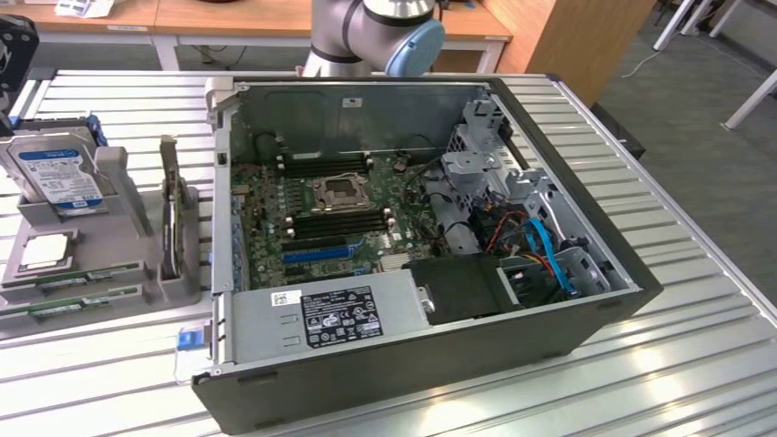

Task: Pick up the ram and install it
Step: 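Pick up the ram and move it above insertion slot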

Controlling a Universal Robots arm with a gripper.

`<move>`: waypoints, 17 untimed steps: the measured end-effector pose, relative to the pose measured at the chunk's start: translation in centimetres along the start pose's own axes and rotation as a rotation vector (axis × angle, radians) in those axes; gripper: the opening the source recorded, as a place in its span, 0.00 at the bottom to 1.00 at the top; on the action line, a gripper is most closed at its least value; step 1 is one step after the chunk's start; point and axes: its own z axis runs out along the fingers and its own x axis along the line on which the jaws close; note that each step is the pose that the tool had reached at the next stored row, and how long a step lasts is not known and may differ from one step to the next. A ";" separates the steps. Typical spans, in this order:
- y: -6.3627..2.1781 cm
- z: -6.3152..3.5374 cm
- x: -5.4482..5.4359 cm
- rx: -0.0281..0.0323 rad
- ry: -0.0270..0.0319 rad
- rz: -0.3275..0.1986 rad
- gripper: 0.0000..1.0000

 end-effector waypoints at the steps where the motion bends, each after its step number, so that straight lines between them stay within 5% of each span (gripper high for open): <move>1: 0.00 0.00 0.0 -0.0003 0.0005 -0.010 0.10; 17: 0.00 0.00 0.0 -0.0043 0.0086 -0.190 0.10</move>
